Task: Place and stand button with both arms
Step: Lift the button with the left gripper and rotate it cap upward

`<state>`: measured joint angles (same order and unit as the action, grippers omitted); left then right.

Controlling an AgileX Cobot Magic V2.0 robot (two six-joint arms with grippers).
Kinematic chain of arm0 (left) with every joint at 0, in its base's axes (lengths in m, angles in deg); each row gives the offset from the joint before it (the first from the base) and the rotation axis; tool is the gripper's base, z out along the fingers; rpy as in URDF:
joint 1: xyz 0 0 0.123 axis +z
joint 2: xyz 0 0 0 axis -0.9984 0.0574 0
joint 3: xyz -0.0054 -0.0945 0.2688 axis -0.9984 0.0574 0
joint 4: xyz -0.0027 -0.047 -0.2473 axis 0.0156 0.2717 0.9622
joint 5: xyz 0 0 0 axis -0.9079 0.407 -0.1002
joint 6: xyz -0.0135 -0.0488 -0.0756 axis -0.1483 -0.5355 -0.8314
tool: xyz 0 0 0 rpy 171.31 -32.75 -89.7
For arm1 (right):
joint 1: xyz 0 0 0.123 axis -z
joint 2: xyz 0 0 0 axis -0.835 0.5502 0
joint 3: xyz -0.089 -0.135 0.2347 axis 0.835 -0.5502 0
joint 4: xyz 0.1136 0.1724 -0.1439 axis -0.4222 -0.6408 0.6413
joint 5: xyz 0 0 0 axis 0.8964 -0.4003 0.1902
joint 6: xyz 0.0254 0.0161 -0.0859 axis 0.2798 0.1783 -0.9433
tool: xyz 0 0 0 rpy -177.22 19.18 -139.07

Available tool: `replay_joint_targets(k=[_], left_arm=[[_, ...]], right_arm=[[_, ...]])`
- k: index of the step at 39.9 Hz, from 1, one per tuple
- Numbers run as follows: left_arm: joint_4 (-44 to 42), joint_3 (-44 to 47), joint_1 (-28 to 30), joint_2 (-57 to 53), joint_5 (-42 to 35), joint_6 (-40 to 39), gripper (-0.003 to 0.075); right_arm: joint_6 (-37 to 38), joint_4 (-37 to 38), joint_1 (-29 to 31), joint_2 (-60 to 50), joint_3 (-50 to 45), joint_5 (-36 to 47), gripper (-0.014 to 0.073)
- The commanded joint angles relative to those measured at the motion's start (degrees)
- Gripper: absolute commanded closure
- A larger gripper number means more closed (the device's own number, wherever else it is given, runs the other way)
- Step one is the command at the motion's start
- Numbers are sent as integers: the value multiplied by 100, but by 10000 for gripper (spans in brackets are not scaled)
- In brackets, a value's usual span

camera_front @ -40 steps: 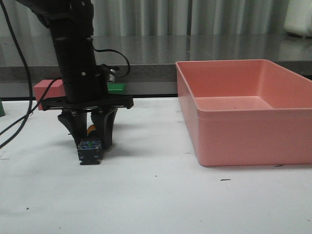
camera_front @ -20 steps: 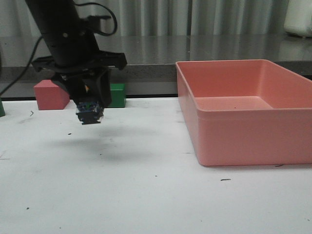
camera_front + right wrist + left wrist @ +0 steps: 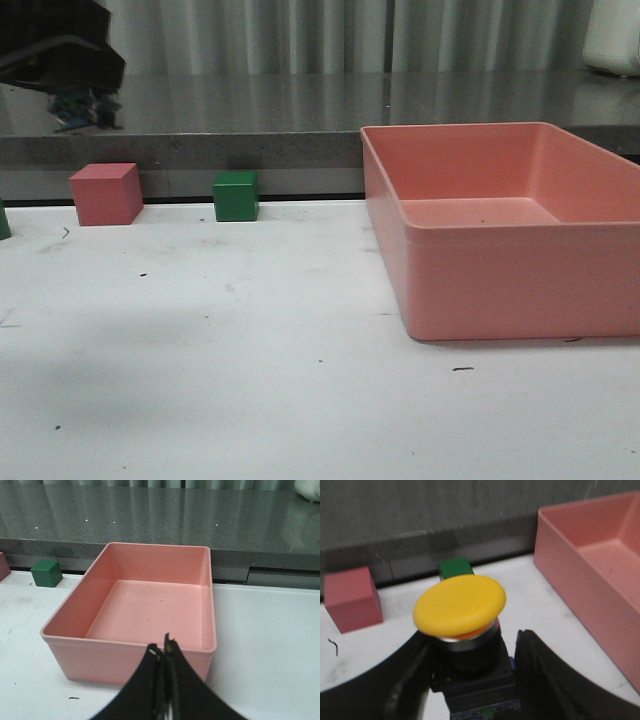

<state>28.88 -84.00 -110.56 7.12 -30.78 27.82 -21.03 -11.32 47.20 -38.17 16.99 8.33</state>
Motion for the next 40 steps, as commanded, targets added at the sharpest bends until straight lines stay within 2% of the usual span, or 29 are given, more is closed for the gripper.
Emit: replay_joint_targets(k=[1, 6, 18, 31, 40], left_arm=[[4, 497, 3, -435, -1856, 11, 603], [4, 979, 3, -329, -2884, 11, 603], [4, 1151, 3, 855, -3486, 11, 603], [4, 1151, 3, 3046, -6019, 11, 603], [14, 1151, 3, 3602, -6169, 11, 603]], right_arm=[[-14, 37, 9, 59, 138, 466, 662], [-14, 37, 9, 59, 138, 466, 662], [-14, 37, 9, 59, 138, 466, 662], [-14, 37, 9, 59, 138, 466, 662], [-14, 37, 9, 59, 138, 466, 662]])
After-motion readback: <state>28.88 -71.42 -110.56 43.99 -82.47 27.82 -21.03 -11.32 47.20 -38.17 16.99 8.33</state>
